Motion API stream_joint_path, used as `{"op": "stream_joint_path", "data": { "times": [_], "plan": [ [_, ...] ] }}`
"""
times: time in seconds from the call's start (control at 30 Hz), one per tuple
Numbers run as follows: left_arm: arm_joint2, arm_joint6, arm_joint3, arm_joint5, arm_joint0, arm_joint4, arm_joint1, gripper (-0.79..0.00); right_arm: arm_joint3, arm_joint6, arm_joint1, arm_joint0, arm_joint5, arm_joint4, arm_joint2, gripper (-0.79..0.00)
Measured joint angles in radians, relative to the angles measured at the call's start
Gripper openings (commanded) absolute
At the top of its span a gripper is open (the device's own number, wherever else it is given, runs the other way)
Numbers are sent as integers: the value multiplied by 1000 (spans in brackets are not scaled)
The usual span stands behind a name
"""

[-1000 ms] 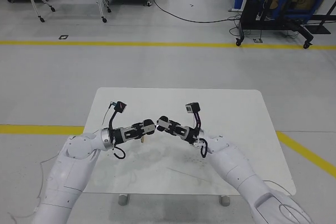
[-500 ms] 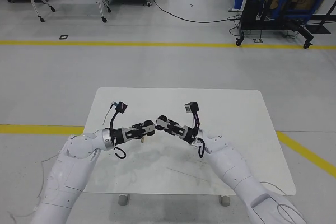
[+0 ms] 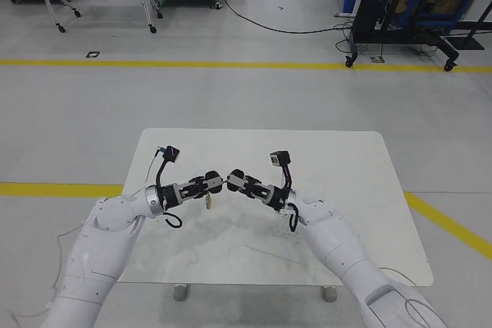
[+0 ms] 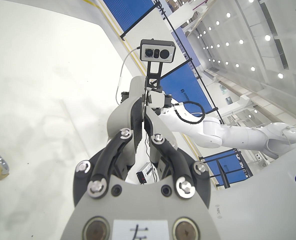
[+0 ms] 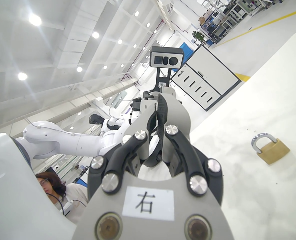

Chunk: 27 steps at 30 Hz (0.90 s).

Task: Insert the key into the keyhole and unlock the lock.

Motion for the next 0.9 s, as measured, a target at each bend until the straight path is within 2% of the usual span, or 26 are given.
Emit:
{"op": "stream_joint_path", "data": {
  "times": [0.17,0.2,0.23,0.27,0.3,0.37,0.57,0.67,0.73,0.77,0.87,0.9],
  "plan": [
    [-3,14,-12,-3,9,13,4,-785,1,0,-1,0,0,2,-1,-785],
    [-3,15,-15,-4,10,15,5,-754,1,0,-1,0,0,2,-2,-785],
    [-3,15,-17,-6,10,18,6,-557,0,0,-1,0,0,2,-2,-785],
    [-2,17,-20,-8,12,20,7,-462,0,0,-1,0,0,4,-2,-785],
    [-2,18,-21,-9,12,20,7,-406,0,0,-1,0,0,5,-1,-785],
    [0,18,-22,-10,14,18,8,-357,-1,0,-1,-1,0,9,-1,-785],
    [6,10,-22,-16,13,-5,11,-354,1,0,-1,-1,0,11,-2,-785],
    [9,6,-18,-19,11,-16,12,-416,1,0,-1,0,0,12,-2,-785],
    [11,3,-17,-20,10,-21,13,-542,1,0,-2,0,0,13,-3,-785],
    [13,0,-17,-20,9,-24,13,-570,1,0,-2,0,0,13,-4,-785],
    [18,-6,-15,-22,6,-28,14,-588,4,0,-3,2,0,15,-7,-785],
    [19,-6,-14,-22,5,-29,14,-619,3,0,-3,3,0,15,-9,-785]
  ]
}}
